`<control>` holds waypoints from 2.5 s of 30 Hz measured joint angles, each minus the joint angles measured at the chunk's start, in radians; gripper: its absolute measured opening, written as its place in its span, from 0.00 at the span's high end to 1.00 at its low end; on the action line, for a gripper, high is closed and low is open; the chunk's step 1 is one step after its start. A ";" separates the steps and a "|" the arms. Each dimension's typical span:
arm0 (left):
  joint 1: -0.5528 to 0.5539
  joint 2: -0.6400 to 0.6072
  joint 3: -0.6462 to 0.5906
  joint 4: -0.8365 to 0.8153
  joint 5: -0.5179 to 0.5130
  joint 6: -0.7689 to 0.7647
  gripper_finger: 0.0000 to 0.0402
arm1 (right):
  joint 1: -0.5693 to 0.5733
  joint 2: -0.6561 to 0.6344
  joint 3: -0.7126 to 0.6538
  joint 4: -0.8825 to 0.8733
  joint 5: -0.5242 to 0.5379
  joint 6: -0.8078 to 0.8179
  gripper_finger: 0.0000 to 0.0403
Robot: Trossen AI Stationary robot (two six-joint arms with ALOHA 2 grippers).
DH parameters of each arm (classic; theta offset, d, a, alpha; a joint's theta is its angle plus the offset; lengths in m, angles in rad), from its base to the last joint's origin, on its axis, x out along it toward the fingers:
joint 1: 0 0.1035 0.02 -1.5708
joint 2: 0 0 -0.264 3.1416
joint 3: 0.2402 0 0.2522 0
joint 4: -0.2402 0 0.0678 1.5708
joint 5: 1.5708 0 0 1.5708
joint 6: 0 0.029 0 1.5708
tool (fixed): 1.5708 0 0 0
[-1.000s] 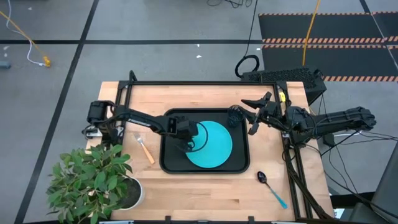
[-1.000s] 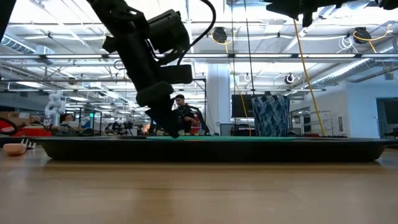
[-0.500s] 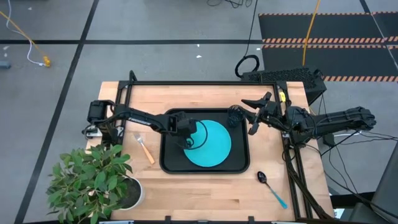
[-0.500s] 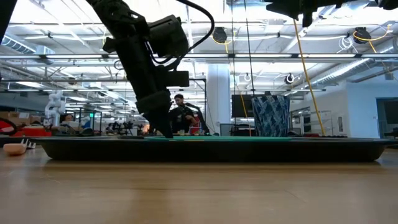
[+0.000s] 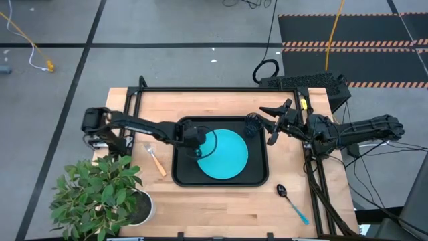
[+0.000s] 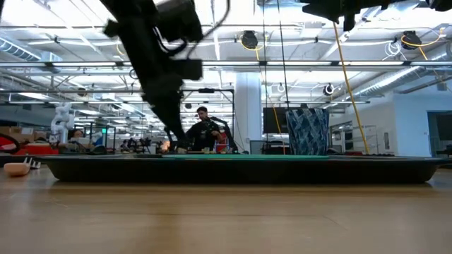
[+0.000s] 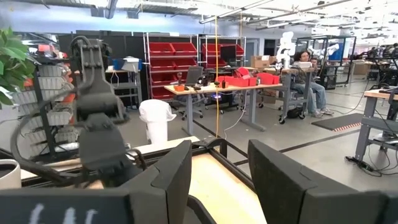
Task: Pick and place plate/cup/fork/spoon on tray
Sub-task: Put the orange fork on the black serving tray to the left of the light blue plate
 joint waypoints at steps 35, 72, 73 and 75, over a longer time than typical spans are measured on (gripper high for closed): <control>-0.141 -0.174 -0.004 -0.571 0.111 -0.203 0.80 | -0.006 -0.002 0.000 -0.085 0.000 -0.217 0.63; -0.250 -0.101 -0.209 -0.663 0.144 0.722 0.80 | 0.016 -0.003 0.000 -0.290 -0.001 -0.102 0.63; -0.246 -0.101 -0.210 -0.661 0.145 0.731 0.80 | 0.013 -0.003 0.000 -0.274 0.002 -0.124 0.63; -0.237 -0.101 -0.211 -0.661 0.146 0.749 0.80 | 0.012 -0.003 0.000 -0.233 0.026 -0.152 0.63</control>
